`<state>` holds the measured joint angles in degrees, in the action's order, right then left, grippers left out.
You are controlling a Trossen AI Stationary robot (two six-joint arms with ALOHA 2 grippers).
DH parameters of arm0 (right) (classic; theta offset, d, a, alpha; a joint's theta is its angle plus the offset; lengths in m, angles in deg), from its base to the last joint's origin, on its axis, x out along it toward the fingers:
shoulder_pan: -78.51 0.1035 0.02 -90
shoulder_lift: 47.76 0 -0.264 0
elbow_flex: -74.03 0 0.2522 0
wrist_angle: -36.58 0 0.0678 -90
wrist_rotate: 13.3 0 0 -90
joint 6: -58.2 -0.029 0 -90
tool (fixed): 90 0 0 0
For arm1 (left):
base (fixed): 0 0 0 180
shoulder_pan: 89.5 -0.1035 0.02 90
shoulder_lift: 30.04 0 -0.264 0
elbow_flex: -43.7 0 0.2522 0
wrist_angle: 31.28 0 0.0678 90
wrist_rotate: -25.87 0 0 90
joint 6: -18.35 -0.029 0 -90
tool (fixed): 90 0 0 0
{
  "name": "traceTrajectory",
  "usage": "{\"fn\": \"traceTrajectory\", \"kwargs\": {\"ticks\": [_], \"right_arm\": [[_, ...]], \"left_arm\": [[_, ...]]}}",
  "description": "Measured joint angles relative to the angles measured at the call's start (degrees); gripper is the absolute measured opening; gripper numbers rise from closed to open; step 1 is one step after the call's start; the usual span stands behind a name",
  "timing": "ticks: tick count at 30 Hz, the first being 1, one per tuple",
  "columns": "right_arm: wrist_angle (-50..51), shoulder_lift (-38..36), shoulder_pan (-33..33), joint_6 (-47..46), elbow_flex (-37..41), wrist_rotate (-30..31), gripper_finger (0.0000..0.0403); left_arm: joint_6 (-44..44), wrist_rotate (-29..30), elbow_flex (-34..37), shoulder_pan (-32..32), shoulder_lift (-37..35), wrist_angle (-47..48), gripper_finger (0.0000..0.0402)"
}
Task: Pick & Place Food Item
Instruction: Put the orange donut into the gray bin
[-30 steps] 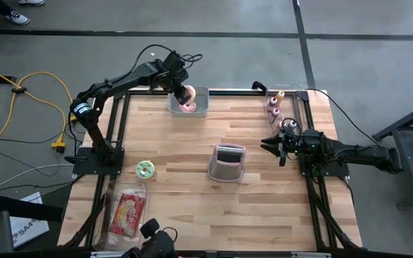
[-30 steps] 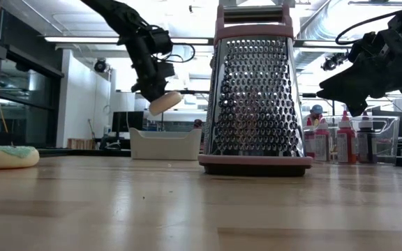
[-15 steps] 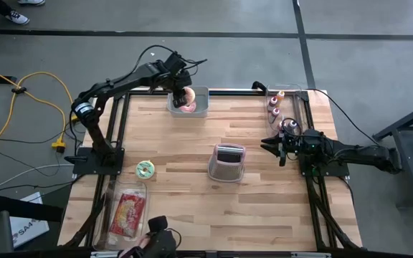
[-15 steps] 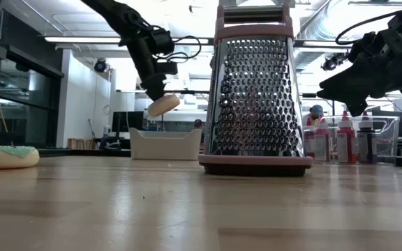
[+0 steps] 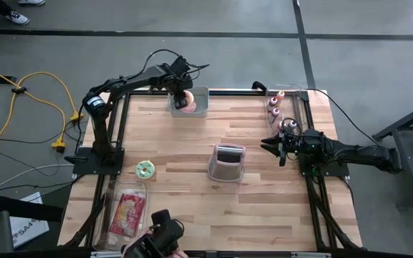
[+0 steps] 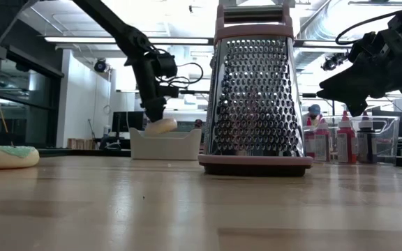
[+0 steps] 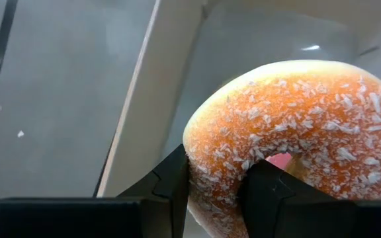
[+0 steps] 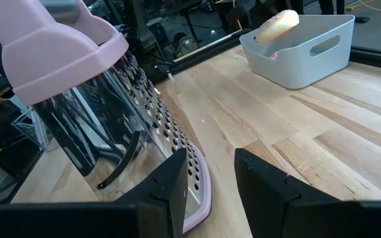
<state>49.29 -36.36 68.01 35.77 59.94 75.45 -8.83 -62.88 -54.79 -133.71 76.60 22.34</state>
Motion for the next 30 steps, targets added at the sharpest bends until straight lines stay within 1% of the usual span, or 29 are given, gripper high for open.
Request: {"fn": "traceTrajectory", "kwargs": {"ticks": [8, 14, 21, 26, 30], "right_arm": [[0.0, 0.0, 0.0, 0.0, 0.0, 0.0, 0.0114], [0.0, 0.0, 0.0, 0.0, 0.0, 0.0, 0.0114], [0.0, 0.0, 0.0, 0.0, 0.0, 0.0, 0.0114], [0.0, 0.0, 0.0, 0.0, 0.0, 0.0, 0.0114], [0.0, 0.0, 0.0, 0.0, 0.0, 0.0, 0.0114]], "left_arm": [[0.5, 2.2, 0.0, -0.4, 0.0, 0.4, 0.0100], [2.0, 2.2, 0.0, -0.3, 0.0, 1.6, 0.0100], [4.7, 2.8, 0.1, -0.3, 2.7, 2.3, 0.0100], [4.9, 3.5, 0.1, -0.3, 2.8, 2.1, 0.0101], [4.7, 3.6, 0.1, -0.3, 2.8, 2.1, 0.0112]]}}
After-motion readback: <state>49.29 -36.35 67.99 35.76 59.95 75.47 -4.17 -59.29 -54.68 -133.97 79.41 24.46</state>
